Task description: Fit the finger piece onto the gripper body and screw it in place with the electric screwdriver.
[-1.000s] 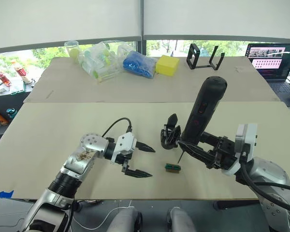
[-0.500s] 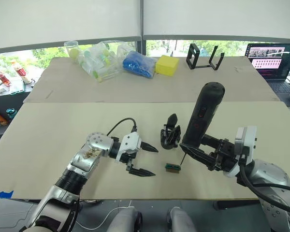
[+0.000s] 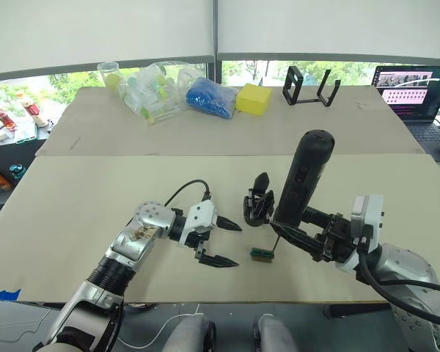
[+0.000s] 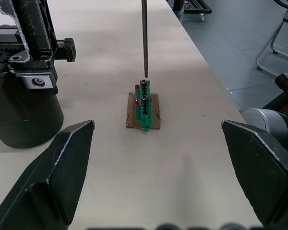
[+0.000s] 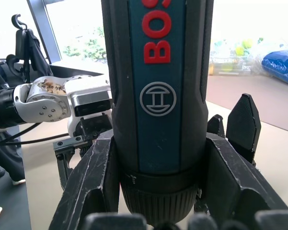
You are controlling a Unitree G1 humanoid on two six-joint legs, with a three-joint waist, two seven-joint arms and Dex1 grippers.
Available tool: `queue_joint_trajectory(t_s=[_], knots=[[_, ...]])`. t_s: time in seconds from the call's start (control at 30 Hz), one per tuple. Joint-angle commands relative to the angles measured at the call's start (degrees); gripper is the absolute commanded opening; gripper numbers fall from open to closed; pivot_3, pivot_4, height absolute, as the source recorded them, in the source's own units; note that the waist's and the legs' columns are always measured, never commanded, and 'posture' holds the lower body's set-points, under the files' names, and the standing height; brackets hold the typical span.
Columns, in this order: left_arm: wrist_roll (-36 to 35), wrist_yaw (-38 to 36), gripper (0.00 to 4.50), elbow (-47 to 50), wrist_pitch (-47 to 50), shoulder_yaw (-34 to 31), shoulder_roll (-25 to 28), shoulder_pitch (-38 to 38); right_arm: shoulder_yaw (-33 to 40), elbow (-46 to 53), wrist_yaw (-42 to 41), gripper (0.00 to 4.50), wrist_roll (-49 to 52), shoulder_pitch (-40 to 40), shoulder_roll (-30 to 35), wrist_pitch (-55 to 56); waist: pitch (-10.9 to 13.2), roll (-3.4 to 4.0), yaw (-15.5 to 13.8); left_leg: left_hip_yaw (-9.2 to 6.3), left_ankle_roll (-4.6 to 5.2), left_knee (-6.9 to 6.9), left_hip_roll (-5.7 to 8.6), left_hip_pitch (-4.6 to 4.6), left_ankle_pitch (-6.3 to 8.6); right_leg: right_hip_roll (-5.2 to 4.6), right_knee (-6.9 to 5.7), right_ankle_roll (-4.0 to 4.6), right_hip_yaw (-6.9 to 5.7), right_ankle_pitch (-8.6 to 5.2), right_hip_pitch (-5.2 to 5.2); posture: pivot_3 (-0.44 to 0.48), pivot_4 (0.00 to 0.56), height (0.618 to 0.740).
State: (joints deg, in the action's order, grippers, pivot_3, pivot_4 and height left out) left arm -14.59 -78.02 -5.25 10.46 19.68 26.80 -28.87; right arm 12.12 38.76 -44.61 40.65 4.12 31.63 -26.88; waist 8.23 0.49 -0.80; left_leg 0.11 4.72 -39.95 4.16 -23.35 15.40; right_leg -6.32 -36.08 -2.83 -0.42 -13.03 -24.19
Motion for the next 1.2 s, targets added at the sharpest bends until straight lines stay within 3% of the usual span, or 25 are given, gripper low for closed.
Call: queue_joint_trajectory(t_s=[0.03, 1.2], knots=[[-0.23, 0.1, 4.5, 2.45, 0.34, -0.21, 0.29, -0.75, 0.87, 1.98, 0.17, 1.91, 1.12, -1.25, 0.1, 2.59, 0.0, 0.0, -0.01, 0.0, 0.0, 0.0, 0.0, 0.0, 0.0, 0.0, 0.0, 0.0, 0.0, 0.0, 0.0, 0.0, 0.15, 0.74], [-0.08, 1.33, 4.5, 3.27, 1.13, -0.19, -0.22, -0.71, 0.0, 1.66, 0.64, 1.91, 1.13, -1.2, 0.9, 1.66, 0.0, 0.0, -0.02, 0.0, 0.0, 0.0, 0.0, 0.0, 0.0, 0.0, 0.0, 0.0, 0.0, 0.0, 0.0, 0.0, 0.15, 0.74]])
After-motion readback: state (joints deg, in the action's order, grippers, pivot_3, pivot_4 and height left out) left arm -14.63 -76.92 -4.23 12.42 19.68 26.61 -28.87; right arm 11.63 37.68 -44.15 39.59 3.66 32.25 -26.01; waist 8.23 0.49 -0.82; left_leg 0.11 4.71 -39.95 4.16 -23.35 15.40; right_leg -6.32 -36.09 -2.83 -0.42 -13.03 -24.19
